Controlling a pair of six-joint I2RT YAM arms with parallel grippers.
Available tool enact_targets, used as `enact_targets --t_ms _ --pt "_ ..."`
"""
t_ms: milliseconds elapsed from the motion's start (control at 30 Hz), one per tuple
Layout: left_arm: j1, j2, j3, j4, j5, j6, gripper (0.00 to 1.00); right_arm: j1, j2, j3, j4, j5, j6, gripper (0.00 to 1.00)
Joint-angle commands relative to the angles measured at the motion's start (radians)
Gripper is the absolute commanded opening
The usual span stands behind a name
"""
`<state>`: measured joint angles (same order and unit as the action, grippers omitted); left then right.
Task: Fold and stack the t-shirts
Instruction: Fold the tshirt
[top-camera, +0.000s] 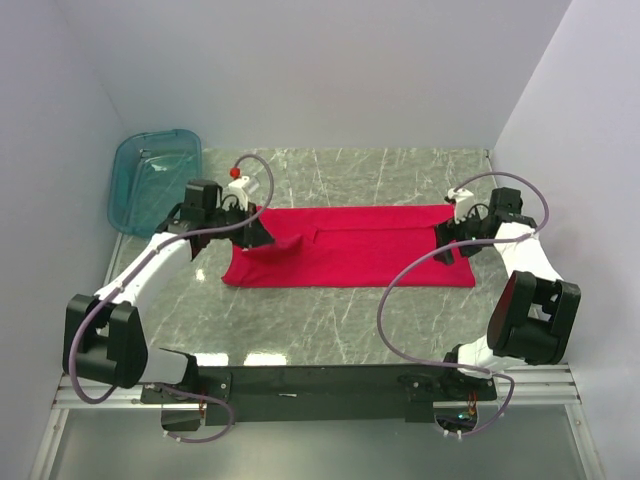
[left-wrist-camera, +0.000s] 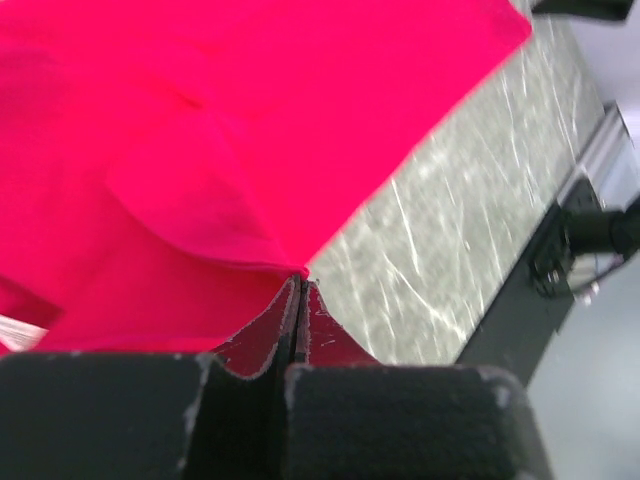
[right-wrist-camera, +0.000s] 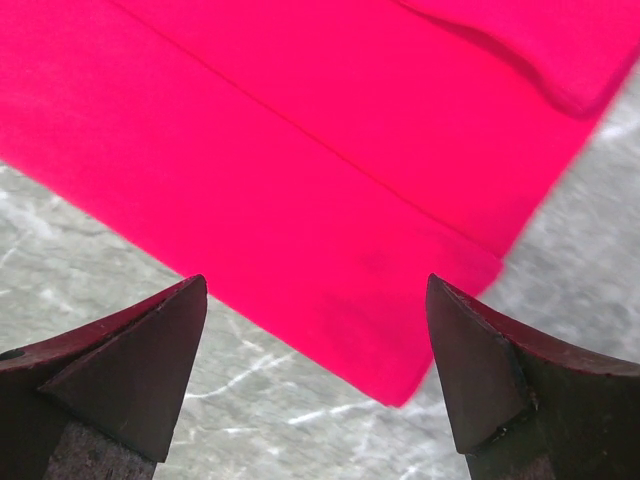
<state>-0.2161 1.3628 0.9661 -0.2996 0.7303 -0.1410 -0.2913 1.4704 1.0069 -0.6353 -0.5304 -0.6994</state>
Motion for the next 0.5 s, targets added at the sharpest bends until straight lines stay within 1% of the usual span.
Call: enact_targets --t_ms 0,133,200,300,367,400,433,467 --pt "-0.034 -0.037 -0.033 -0.033 0.037 0.041 0.01 0.035 -0.056 -0.010 -0.004 -0.034 0.011 0.96" --pt "-0.084 -0.027 -0.046 -0.124 0.031 0.061 0.01 0.055 -0.070 -0.011 -0.001 -0.042 0.023 0.96" --pt "-0.129 -0.021 -0.066 -0.150 0.037 0.063 0.01 0.066 -0.068 -0.008 -0.001 -0.046 0.026 0.96" --pt "-0.193 -0.004 -0.082 -0.194 0.027 0.060 0.05 0.084 -0.064 -0.005 0.000 -0.043 0.034 0.96" --pt "-0.232 -0.001 -0.090 -0.217 0.006 0.049 0.13 0.098 -0.061 -0.010 0.003 -0.040 0.035 0.97" --pt "-0.245 -0.014 -0.087 -0.214 -0.047 0.037 0.18 0.110 -0.064 -0.011 0.003 -0.034 0.040 0.97" --pt "-0.259 -0.025 -0.086 -0.222 -0.087 0.021 0.29 0.116 -0.067 -0.019 0.006 -0.031 0.041 0.97" --pt "-0.264 -0.037 -0.069 -0.231 -0.118 0.006 0.32 0.121 -0.070 -0.019 0.009 -0.031 0.040 0.97"
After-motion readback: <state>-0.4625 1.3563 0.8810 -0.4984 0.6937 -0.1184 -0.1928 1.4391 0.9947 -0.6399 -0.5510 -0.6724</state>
